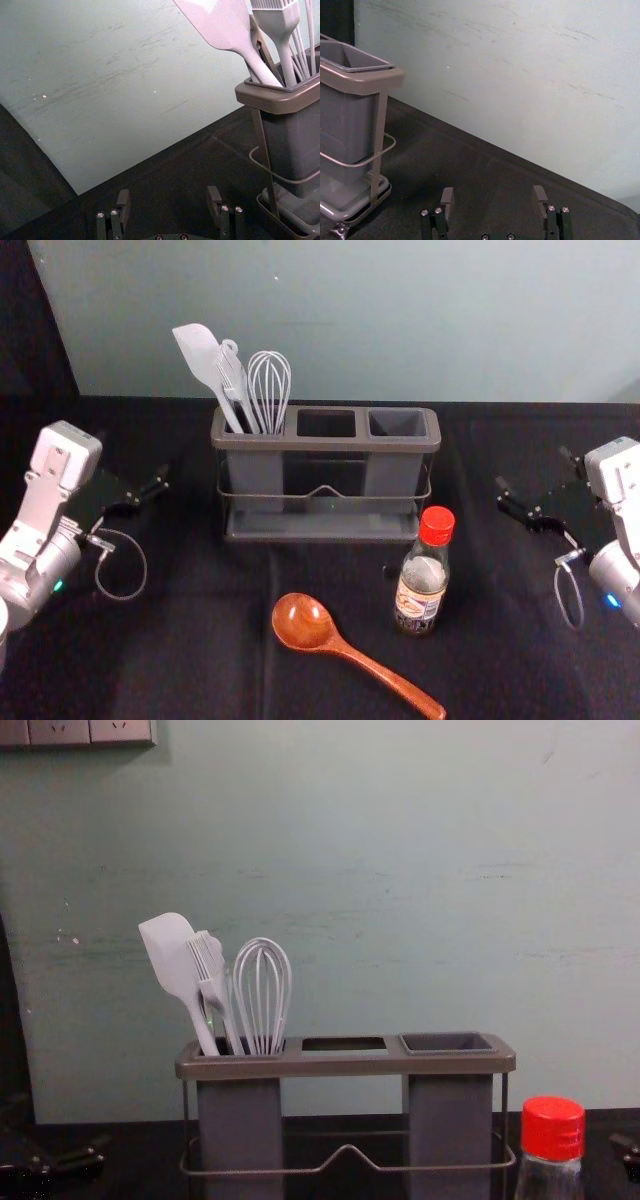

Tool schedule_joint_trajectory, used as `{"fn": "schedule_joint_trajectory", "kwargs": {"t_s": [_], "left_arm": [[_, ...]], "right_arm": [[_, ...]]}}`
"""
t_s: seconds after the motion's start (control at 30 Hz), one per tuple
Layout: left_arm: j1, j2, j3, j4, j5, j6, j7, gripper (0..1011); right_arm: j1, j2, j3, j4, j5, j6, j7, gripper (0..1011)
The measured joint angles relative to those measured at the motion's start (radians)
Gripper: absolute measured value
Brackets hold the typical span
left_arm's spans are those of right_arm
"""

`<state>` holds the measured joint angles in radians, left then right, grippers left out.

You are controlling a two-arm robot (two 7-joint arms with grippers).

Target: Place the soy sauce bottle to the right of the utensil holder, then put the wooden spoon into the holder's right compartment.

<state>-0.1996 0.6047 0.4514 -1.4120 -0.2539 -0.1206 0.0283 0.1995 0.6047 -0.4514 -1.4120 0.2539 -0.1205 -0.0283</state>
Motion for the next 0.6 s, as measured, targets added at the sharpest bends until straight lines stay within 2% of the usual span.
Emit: {"fn": "schedule_joint_trajectory", "kwargs": {"t_s": [0.6], "left_arm": [[0.0,0.0,0.0,0.0,0.0,0.0,0.0,1005]], "right_arm": [[0.0,0.0,0.0,0.0,0.0,0.0,0.0,1003]]}}
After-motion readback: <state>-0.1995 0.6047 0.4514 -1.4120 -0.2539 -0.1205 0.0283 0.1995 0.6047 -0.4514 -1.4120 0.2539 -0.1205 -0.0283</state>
